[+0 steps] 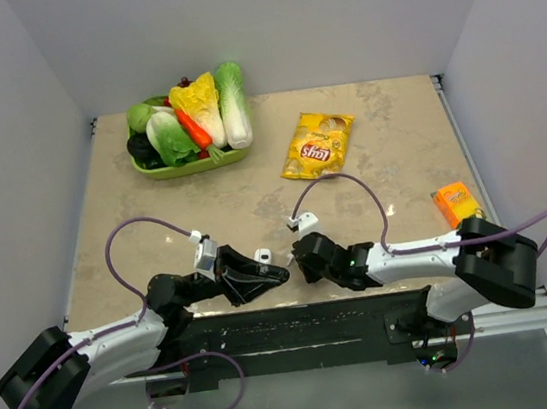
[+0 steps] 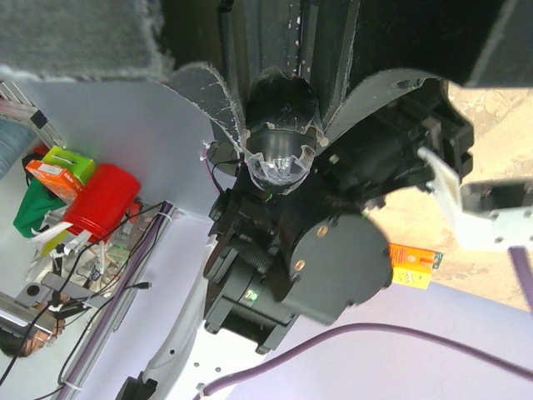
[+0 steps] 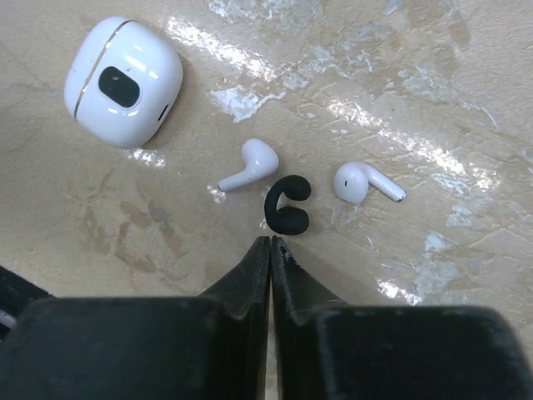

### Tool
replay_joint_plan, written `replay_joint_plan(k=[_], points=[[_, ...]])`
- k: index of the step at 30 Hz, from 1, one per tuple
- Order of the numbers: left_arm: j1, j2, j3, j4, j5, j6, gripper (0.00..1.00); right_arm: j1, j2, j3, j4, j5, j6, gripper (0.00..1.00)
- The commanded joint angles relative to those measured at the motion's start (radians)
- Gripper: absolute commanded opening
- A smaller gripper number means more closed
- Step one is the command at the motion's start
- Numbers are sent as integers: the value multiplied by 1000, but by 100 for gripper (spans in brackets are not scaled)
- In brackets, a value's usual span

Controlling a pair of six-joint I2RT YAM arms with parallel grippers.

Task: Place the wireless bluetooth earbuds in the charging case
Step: Adjust the left earbud at the center of the board, then open the charging case.

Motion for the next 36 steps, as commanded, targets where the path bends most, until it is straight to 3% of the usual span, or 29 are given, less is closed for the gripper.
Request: replay_joint_plan(k=[1, 3, 8, 15, 27, 36], points=[[-7, -3, -31, 619, -21, 35, 0, -2, -180, -17, -20, 42, -4, 19], [-6, -8, -40, 617, -32, 44, 0, 1, -277, -15, -65, 62, -12, 36], [-6, 0, -40, 605, -67, 60, 0, 4, -579, 28, -158, -13, -136, 51], [-7, 70, -3, 618, -61, 61, 0, 6, -716, 89, -215, -144, -211, 72], [-7, 132, 54, 614, -43, 55, 0, 18, -701, 55, -131, -272, -242, 75], [-15, 172, 89, 617, -24, 48, 0, 21, -638, 71, -135, -274, -249, 76]])
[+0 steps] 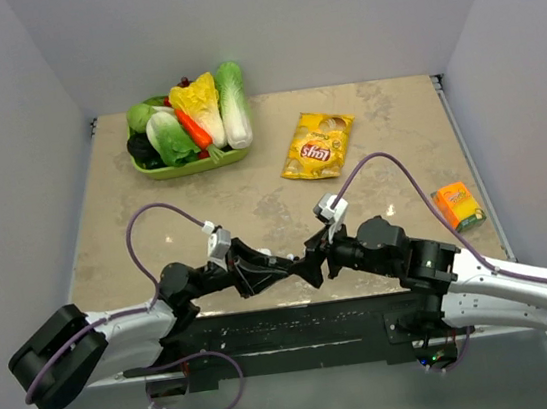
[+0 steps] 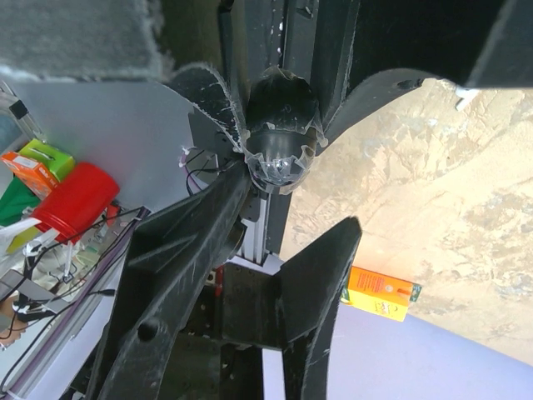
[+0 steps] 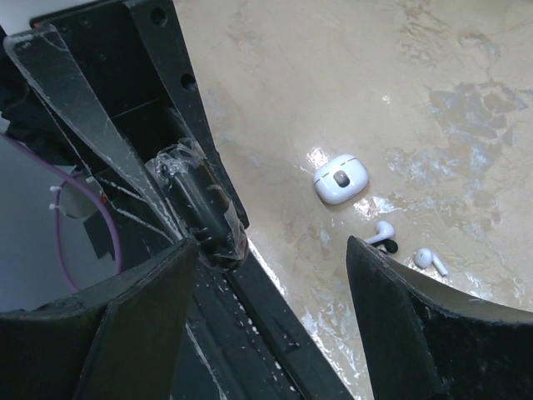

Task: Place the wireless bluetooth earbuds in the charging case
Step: Open the charging case.

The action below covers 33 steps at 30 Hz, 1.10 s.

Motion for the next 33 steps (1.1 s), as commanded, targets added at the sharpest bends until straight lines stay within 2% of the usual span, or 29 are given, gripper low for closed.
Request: replay_joint_plan(k=[1, 17, 26, 33], points=[[-15, 16, 45, 618, 22, 28, 0, 5, 26, 16, 31, -6, -15, 75], [-63, 26, 45, 619, 72, 43, 0, 3, 41, 29, -12, 149, 43, 69], [-74, 6, 28, 618, 70, 46, 0, 3, 50, 44, -38, 244, 78, 68], [-78, -4, 18, 618, 68, 48, 0, 2, 67, 58, -44, 262, 80, 68]])
